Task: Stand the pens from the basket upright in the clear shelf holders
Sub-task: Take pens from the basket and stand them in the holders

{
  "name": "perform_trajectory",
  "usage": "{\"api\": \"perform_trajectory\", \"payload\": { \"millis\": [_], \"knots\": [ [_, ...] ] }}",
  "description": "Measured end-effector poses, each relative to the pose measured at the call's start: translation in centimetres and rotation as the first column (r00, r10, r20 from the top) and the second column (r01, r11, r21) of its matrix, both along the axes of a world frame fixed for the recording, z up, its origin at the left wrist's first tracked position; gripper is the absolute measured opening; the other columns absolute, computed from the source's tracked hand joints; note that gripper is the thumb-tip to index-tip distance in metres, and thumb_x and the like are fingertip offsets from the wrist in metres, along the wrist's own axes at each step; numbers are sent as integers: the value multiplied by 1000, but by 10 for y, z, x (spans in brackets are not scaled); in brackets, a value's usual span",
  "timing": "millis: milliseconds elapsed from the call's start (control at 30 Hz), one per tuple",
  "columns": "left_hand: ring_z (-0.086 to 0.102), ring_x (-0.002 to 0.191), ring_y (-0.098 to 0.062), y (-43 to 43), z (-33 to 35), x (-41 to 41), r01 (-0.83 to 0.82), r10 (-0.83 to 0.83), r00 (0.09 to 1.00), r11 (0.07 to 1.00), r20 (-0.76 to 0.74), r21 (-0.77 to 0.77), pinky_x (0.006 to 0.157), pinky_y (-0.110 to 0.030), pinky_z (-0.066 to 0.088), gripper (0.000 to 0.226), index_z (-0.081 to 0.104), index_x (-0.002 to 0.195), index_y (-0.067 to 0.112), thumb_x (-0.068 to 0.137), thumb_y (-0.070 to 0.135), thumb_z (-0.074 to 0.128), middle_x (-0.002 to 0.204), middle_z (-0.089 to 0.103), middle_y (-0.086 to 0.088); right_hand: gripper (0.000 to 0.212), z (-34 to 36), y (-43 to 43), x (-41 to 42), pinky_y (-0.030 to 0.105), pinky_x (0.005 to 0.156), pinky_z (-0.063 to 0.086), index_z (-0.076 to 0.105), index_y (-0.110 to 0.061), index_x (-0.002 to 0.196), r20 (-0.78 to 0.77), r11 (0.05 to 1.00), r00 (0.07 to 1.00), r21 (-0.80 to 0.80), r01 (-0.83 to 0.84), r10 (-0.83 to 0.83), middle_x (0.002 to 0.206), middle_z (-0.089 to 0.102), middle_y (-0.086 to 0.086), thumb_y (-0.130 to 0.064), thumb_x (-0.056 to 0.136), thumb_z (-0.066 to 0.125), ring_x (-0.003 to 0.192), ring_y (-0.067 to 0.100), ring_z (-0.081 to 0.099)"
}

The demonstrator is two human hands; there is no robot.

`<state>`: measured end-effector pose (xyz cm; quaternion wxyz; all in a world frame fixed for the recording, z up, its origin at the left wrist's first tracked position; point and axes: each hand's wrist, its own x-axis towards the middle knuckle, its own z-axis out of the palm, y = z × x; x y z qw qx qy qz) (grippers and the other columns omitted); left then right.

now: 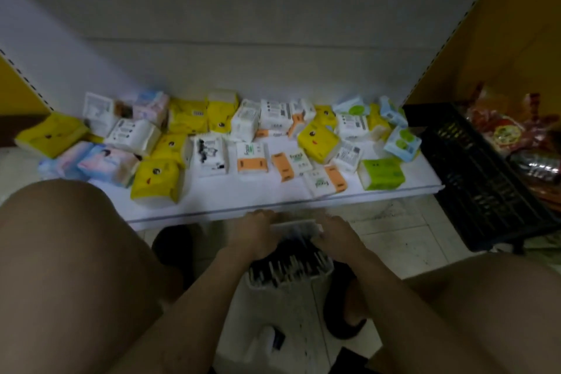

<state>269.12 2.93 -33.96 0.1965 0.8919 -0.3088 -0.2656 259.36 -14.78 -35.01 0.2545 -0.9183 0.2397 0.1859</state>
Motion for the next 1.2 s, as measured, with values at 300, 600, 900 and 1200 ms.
{"api": "perform_trajectory", "payload": {
  "millis": [300, 600, 900, 1200],
  "knots": [
    [60, 101, -25, -14, -94, -12, -19, 92, 945, 974, -314, 227, 80, -33, 52, 31, 57, 118, 11, 94, 30, 53, 109, 62, -8, 35, -82, -21, -11, 33, 88, 47, 53, 0, 126, -340, 991, 940, 126, 43, 2, 125, 56, 18, -20, 97, 51, 111, 30, 55],
    [59, 96, -28, -16, -168, -15, -33, 168, 887, 952, -431, 304, 79, -35, 52, 25, 61, 111, 4, 93, 20, 53, 106, 61, -13, 33, -134, -17, 7, 30, 92, 48, 57, -8, 129, -299, 978, 954, 206, 31, 32, 128, 58, 14, -17, 97, 51, 106, 27, 58],
    [47, 116, -34, -22, -199, -30, -118, 221, 905, 951, -363, 287, 96, -41, 45, 40, 45, 125, 8, 93, 28, 56, 129, 45, -16, 30, -169, 8, 19, 36, 91, 49, 65, -15, 121, -247, 985, 962, 149, -83, 118, 119, 62, 12, -16, 96, 49, 109, 32, 58],
    [60, 99, -28, -35, -198, -25, -143, 238, 865, 961, -441, 236, 83, -30, 51, 21, 67, 101, 1, 93, 18, 56, 101, 64, -17, 36, -195, 22, 14, 36, 97, 43, 57, -6, 126, -322, 985, 938, 151, -84, 129, 128, 53, 17, -20, 96, 44, 118, 33, 46]
  ]
}}
